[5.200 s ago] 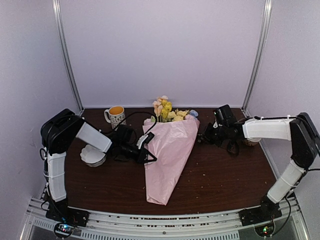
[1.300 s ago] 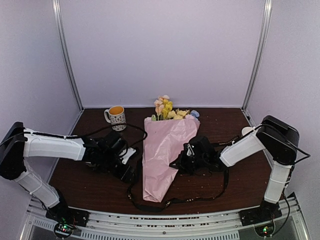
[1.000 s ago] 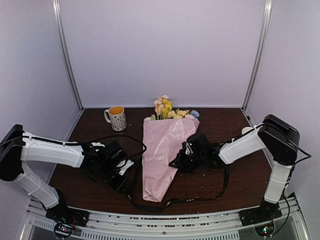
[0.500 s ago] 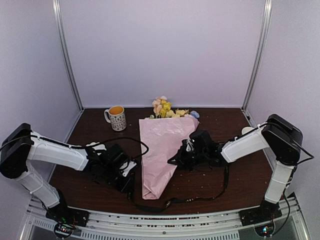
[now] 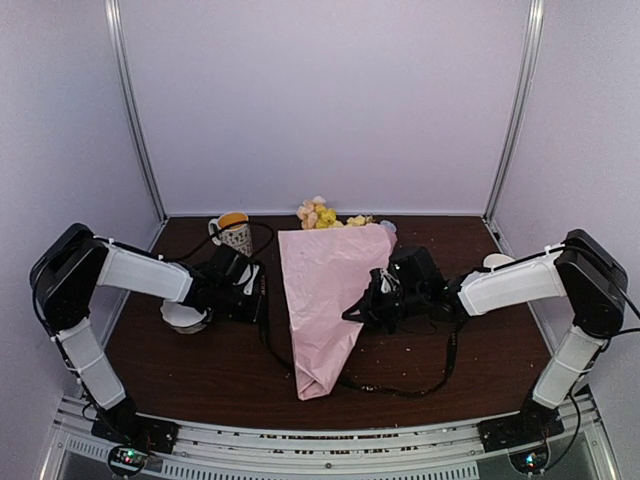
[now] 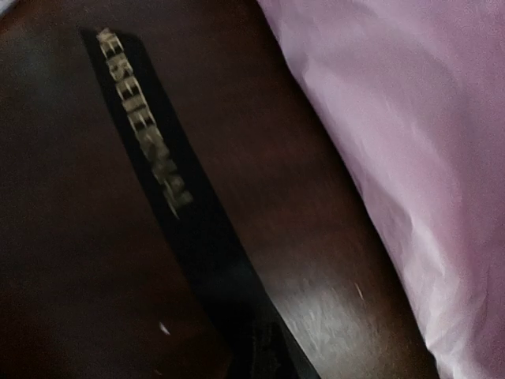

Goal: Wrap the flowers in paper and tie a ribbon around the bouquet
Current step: Move the ribbon to the center of the board.

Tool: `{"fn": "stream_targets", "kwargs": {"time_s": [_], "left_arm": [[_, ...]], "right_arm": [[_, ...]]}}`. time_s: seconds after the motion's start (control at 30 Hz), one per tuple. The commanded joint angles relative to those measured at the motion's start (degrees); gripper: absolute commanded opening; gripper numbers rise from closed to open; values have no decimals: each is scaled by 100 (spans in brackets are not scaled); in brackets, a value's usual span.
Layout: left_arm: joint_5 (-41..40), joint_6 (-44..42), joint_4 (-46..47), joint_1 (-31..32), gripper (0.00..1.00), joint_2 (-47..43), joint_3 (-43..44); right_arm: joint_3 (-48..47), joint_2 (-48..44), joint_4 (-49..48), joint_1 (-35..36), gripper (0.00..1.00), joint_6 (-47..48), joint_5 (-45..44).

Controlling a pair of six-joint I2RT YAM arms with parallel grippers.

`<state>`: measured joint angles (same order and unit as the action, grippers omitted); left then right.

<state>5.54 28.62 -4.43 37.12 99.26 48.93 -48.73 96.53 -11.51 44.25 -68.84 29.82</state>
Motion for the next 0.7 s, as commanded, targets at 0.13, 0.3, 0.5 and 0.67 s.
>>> {"fn": "stream_targets", "kwargs": {"time_s": [0.13,0.3,0.5,0.67], "left_arm": [[-1222,-819,267,-348,0,-157,1370],[-1486,-1210,28,-640,0,-361,1950],[-1151,-1146,-1131,-887,0,-516,2343],[-649,-584,-1348,-283,34,-658,1421]], "right_arm": [[104,-162,157,-75,0,272,-88],[177,-82,412,-126,0,543,-296],[391,-38,187,-140,0,494,-331],[324,2,275,-136,0,549,-372]]}}
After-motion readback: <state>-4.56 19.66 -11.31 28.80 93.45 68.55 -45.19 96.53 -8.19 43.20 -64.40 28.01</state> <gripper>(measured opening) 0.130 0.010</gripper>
